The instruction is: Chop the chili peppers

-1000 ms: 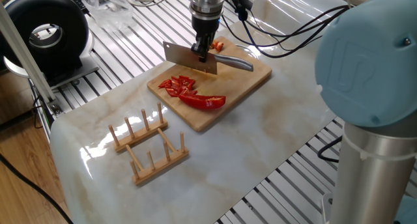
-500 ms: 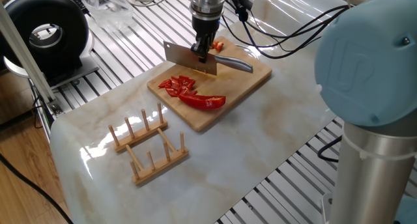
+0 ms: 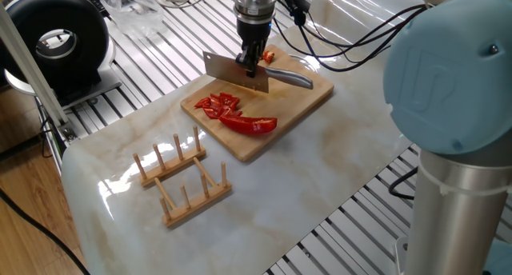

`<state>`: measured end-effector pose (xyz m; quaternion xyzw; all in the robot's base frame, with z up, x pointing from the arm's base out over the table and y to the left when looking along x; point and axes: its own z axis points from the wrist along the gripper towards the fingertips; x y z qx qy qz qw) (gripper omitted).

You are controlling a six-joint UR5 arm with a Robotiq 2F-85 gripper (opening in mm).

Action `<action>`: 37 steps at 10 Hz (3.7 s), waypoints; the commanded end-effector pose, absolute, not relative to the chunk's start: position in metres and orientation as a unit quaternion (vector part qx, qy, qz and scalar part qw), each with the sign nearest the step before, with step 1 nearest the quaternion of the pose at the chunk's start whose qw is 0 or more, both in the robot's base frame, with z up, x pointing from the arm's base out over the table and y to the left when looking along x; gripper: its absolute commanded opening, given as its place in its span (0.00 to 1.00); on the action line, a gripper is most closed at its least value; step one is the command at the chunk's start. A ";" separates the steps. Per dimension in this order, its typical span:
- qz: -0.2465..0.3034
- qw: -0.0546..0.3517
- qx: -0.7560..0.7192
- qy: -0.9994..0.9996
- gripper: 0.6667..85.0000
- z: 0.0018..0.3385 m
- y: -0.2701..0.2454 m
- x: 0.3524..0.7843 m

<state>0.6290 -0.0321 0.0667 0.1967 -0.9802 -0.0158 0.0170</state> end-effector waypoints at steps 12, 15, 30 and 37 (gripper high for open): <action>-0.025 0.019 0.184 -0.983 0.13 0.068 -0.024 0.628; -0.037 0.017 0.189 -0.981 0.18 0.068 -0.024 0.628; -0.021 0.016 0.189 -0.982 0.01 0.070 -0.028 0.633; -0.024 0.018 0.187 -0.982 0.01 0.073 -0.019 0.643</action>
